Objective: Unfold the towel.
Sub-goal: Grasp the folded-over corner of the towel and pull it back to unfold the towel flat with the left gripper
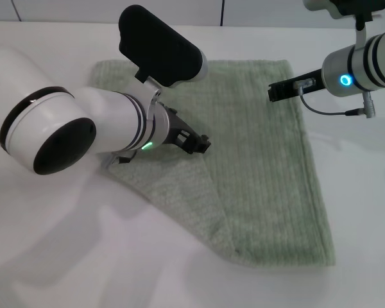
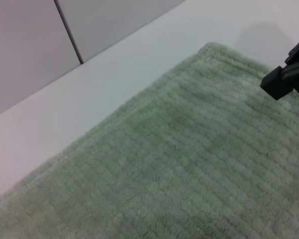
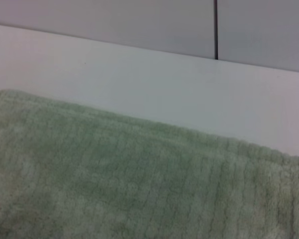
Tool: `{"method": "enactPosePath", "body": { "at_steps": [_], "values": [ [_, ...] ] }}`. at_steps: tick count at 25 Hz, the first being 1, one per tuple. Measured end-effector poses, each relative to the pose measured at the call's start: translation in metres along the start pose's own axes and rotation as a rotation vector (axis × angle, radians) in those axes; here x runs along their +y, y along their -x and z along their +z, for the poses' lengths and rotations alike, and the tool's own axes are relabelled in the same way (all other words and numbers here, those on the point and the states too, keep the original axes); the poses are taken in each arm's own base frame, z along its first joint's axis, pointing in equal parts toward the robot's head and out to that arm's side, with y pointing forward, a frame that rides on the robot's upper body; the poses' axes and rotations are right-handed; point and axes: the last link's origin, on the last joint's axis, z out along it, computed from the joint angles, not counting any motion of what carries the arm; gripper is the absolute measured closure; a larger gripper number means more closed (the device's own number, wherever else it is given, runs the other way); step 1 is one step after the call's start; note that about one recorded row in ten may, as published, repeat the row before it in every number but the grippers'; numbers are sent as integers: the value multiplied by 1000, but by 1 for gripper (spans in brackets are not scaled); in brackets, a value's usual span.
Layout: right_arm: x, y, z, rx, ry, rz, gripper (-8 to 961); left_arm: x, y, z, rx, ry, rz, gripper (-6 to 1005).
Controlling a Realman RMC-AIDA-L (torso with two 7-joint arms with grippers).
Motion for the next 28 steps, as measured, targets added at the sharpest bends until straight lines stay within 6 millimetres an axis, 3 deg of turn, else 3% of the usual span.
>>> {"method": "enactPosePath", "body": {
  "at_steps": [28],
  "values": [
    [0, -1, 2, 12, -11, -17, 955, -5, 5, 19, -71, -8, -34, 202]
  ]
}}
